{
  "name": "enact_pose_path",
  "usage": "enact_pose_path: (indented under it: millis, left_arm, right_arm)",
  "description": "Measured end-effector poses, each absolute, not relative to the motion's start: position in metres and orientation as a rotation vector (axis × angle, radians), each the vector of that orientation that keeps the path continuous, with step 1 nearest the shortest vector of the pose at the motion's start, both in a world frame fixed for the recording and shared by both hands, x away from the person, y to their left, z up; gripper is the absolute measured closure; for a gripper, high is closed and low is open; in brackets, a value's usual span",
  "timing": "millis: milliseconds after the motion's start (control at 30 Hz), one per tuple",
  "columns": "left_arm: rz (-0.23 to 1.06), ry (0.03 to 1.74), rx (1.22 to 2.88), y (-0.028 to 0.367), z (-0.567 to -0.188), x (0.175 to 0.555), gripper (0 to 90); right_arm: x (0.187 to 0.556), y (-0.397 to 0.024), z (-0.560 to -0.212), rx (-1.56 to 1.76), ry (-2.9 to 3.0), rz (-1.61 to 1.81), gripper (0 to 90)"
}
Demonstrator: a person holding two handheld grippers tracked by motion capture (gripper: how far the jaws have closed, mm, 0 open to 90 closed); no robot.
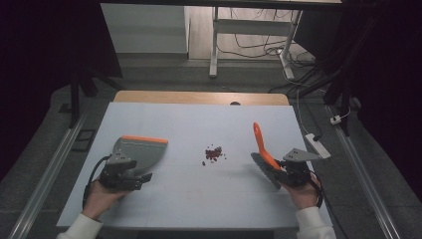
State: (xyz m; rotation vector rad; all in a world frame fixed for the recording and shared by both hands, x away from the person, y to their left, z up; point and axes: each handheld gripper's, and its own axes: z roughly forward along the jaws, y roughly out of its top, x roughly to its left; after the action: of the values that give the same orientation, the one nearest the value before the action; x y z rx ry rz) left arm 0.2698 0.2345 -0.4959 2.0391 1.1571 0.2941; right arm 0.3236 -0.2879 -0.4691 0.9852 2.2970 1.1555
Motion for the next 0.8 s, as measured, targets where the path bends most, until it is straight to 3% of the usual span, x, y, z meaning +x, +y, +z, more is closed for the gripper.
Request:
enact_pose_path:
  millis: [800]
  left_arm:
    - [0.263, 1.158, 2.058, 0.2349, -0.4929, 0.2713, 21.0]
  right_arm:
    - [0.3226, -0.286, -0.4667, 0.971, 2.297, 1.145, 70.1]
